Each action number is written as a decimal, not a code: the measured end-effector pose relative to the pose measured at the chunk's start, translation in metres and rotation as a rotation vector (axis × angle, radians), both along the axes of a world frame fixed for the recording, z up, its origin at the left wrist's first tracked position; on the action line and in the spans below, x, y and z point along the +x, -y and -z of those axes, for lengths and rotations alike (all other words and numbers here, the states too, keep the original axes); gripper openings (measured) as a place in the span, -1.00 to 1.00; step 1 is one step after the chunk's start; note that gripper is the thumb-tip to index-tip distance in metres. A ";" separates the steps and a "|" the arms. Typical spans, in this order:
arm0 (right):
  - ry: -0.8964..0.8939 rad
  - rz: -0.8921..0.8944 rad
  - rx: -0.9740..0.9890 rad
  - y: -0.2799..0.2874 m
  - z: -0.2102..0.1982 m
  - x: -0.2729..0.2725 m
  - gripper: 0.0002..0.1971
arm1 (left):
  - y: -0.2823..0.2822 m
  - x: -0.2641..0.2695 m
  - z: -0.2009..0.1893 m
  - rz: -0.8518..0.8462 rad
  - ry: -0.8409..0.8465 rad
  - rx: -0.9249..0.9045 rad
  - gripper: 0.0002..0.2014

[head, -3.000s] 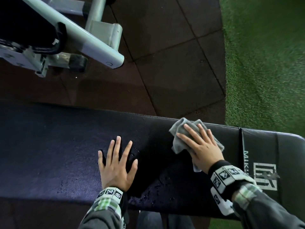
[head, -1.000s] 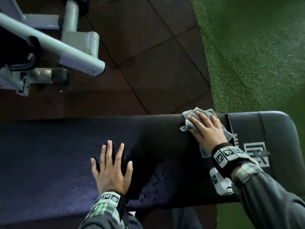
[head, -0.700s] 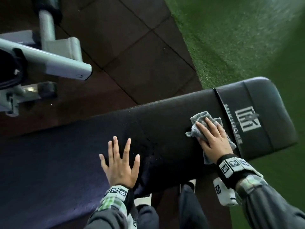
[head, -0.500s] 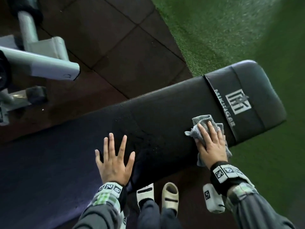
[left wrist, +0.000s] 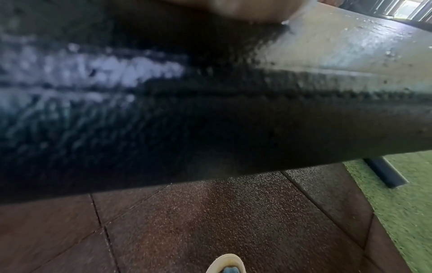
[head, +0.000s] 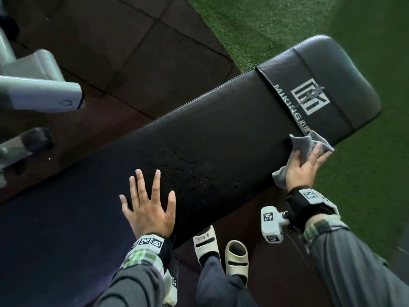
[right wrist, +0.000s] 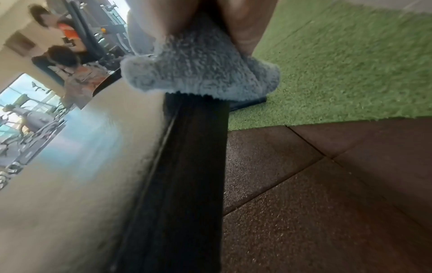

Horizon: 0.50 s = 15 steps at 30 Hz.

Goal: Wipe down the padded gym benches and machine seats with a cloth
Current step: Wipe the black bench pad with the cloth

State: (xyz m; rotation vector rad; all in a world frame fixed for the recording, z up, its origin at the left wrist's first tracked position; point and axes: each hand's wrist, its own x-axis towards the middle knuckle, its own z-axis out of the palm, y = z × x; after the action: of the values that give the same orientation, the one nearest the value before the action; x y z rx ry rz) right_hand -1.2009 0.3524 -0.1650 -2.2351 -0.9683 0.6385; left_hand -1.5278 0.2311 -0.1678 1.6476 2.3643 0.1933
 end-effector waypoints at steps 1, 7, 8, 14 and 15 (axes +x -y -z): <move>-0.014 0.026 0.000 0.000 -0.001 -0.001 -0.36 | 0.000 0.000 0.000 0.000 -0.001 0.002 -0.36; -0.131 0.107 -0.026 0.048 -0.007 -0.068 -0.32 | 0.000 0.001 -0.001 -0.006 0.003 0.014 -0.37; -0.159 0.094 -0.034 0.062 -0.007 -0.086 -0.31 | 0.000 0.001 -0.001 -0.005 0.003 0.015 -0.37; -0.353 -0.022 -0.070 0.096 -0.012 -0.119 -0.25 | 0.001 0.001 -0.001 0.002 0.001 0.030 -0.37; -0.342 -0.024 -0.060 0.091 -0.011 -0.110 -0.25 | 0.001 0.001 -0.001 0.002 0.001 0.032 -0.37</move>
State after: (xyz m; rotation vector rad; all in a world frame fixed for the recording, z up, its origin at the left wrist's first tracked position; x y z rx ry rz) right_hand -1.3110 0.2619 -0.1536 -2.0746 -0.8120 1.0324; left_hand -1.5269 0.2301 -0.1665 1.6635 2.3710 0.2328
